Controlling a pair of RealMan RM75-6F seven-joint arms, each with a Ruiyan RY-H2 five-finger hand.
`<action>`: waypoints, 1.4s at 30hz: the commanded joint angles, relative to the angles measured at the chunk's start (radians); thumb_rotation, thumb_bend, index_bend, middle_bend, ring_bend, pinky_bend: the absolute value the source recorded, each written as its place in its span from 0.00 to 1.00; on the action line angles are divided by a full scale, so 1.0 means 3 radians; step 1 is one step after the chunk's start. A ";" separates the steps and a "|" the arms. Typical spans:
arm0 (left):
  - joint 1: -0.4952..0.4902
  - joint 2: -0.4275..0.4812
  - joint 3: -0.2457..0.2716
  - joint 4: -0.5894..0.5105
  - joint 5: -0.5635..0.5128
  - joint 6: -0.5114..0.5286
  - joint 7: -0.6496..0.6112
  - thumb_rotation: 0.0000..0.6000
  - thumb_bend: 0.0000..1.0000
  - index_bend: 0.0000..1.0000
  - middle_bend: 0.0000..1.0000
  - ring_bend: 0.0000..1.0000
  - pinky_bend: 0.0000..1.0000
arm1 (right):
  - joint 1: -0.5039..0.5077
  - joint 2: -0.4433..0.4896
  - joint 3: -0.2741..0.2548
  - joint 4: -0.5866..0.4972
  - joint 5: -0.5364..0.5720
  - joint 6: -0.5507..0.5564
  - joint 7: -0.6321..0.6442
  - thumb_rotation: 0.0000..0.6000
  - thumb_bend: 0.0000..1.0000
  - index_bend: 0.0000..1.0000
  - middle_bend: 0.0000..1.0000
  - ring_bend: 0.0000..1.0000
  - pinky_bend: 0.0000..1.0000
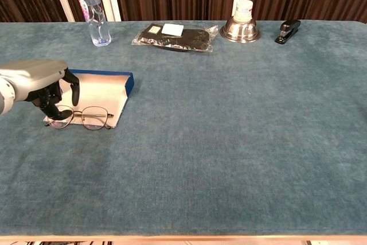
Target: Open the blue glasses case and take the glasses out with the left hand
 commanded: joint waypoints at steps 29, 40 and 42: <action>-0.0110 -0.0210 -0.0007 0.0227 -0.0128 -0.0020 0.0022 1.00 0.39 0.53 1.00 1.00 1.00 | 0.0000 0.0002 -0.0001 -0.0004 -0.0003 0.0003 -0.0001 1.00 0.12 0.00 0.00 0.00 0.21; -0.0106 -0.0216 0.0008 0.0240 -0.0138 -0.0022 0.0004 1.00 0.40 0.55 1.00 1.00 1.00 | -0.0001 0.0002 -0.0002 -0.0004 -0.0004 0.0003 -0.0001 1.00 0.12 0.00 0.00 0.00 0.21; -0.0106 -0.0220 0.0005 0.0238 -0.0129 -0.0020 -0.0008 1.00 0.42 0.56 1.00 1.00 1.00 | -0.0001 0.0002 -0.0001 -0.0004 -0.0002 0.0004 -0.0004 1.00 0.12 0.00 0.00 0.00 0.21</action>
